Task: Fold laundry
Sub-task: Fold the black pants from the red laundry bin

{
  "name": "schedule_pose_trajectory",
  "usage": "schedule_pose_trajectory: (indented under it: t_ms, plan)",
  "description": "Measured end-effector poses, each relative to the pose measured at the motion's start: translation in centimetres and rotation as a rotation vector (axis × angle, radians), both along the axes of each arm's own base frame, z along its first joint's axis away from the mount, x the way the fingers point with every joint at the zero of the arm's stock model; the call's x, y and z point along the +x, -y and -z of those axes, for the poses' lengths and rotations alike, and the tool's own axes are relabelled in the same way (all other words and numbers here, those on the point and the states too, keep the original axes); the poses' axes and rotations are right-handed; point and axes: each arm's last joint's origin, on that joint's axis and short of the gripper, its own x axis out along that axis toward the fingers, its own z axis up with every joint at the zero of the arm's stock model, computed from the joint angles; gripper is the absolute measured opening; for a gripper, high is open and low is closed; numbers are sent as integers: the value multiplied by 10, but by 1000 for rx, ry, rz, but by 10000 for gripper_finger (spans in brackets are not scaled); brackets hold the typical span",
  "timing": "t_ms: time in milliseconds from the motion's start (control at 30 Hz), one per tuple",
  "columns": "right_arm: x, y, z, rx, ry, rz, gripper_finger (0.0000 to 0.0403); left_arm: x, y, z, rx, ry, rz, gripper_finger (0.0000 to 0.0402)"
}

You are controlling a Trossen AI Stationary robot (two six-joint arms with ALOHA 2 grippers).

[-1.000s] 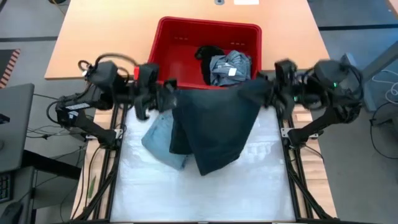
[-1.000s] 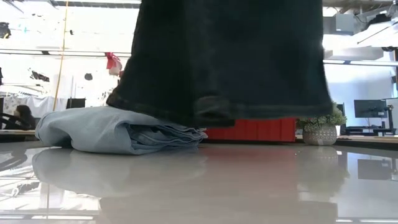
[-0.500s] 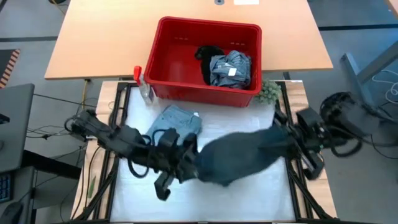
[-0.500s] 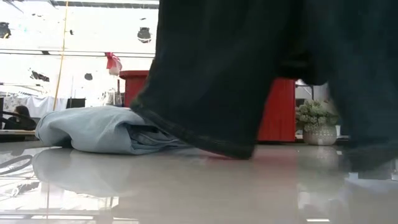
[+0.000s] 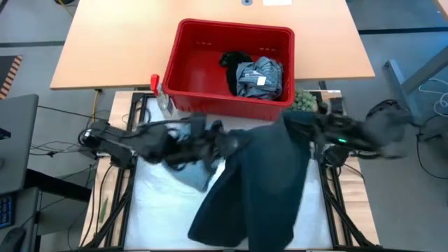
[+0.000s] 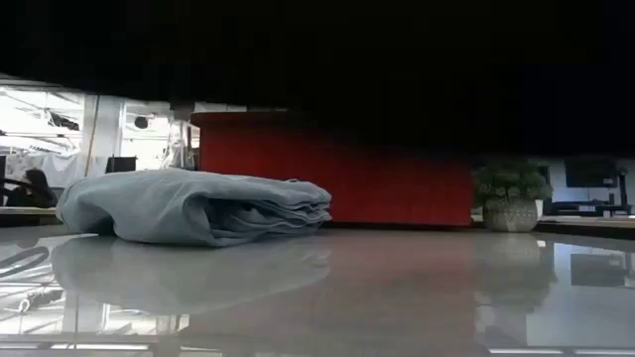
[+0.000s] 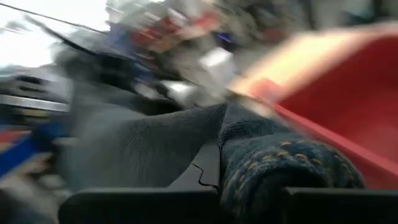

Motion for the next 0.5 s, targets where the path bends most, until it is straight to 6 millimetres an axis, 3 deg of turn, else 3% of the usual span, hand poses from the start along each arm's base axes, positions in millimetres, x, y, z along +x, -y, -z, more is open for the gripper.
schedule_pose_trajectory:
  t_ms: [200,367,500]
  plan:
    - [-2,33,75,121,-111,209,25,29,-54,67,-115,-160,13,0]
    - [-9,58,116,172,-99,343,25,16,-110,125,-190,-265,-72,0]
    - [-3,71,129,140,-138,334,57,2,-139,155,-230,-276,-53,0]
